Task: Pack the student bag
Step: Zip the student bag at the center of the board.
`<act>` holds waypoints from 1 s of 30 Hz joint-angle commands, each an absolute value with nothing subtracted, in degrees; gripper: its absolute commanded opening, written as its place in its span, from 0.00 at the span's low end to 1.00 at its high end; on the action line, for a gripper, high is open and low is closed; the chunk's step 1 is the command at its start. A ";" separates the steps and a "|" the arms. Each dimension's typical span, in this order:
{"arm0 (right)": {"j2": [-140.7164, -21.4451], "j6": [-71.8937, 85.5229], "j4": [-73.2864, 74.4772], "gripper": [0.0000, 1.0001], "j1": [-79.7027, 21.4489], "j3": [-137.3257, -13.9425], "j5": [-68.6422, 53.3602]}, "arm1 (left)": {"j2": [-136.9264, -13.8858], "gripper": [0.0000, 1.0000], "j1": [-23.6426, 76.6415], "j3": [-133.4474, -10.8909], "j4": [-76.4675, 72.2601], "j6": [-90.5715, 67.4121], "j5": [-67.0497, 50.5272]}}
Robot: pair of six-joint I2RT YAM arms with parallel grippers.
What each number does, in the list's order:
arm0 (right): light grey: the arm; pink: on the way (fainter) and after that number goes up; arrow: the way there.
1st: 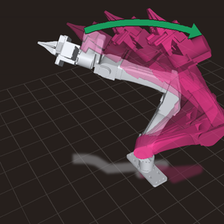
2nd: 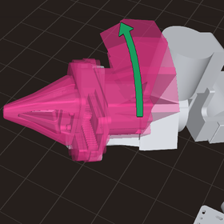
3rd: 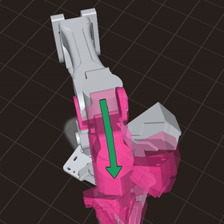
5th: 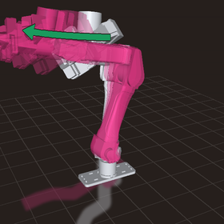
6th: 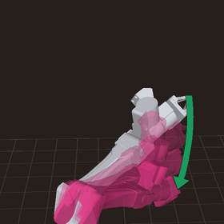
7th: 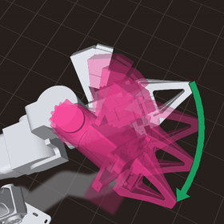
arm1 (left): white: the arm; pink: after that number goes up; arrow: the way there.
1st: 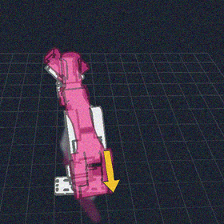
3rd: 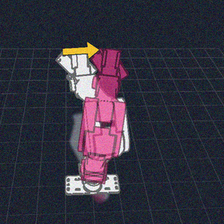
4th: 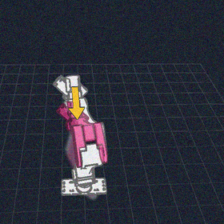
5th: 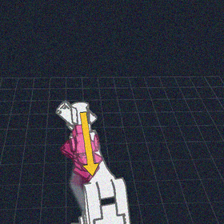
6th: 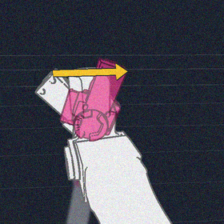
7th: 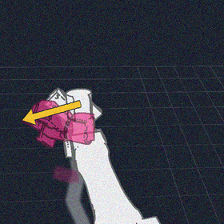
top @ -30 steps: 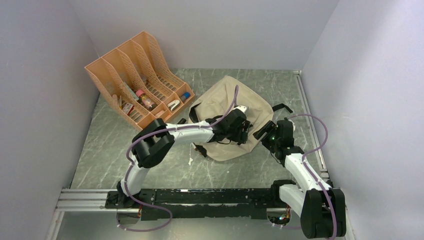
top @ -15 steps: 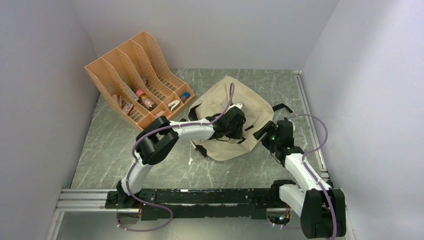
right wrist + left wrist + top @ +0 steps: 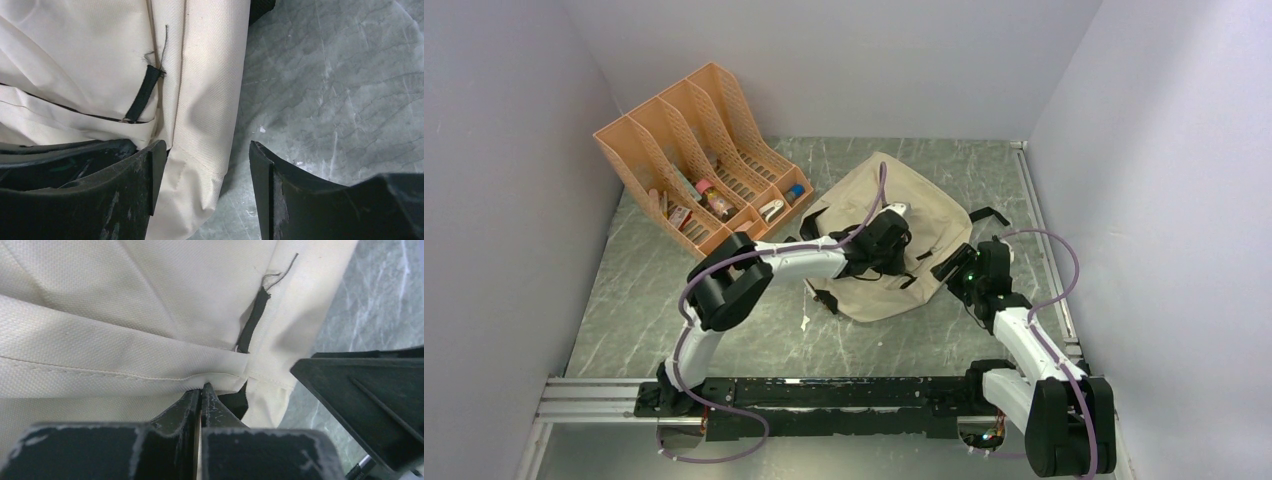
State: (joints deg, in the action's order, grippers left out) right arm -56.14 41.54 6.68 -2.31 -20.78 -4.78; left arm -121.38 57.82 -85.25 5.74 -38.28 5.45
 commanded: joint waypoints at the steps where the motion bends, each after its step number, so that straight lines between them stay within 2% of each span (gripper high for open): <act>1: -55.93 41.82 5.00 0.66 -1.75 -19.69 -5.18 | -116.35 0.05 57.75 -84.73 1.19 -35.65 1.48; 6: -56.53 42.45 4.88 0.73 -1.74 -19.26 -4.90 | -115.23 0.05 57.59 -85.42 0.44 -32.57 -1.28; 13: -57.57 43.01 3.91 0.74 -1.74 -18.78 -6.32 | -114.34 0.05 57.48 -84.76 -1.21 -31.90 -4.94; 17: -56.95 39.77 0.60 0.75 -1.71 -17.85 -11.72 | -113.91 0.05 57.40 -83.81 -1.83 -31.67 -4.92; 30: -53.12 29.95 4.06 0.64 -1.74 -21.66 -18.75 | -116.34 0.05 53.49 -86.67 -0.16 -31.61 -7.02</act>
State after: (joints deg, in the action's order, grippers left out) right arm -53.17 33.41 2.90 -2.07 -18.63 -14.87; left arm -116.86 54.76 -83.83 2.83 -32.53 -4.54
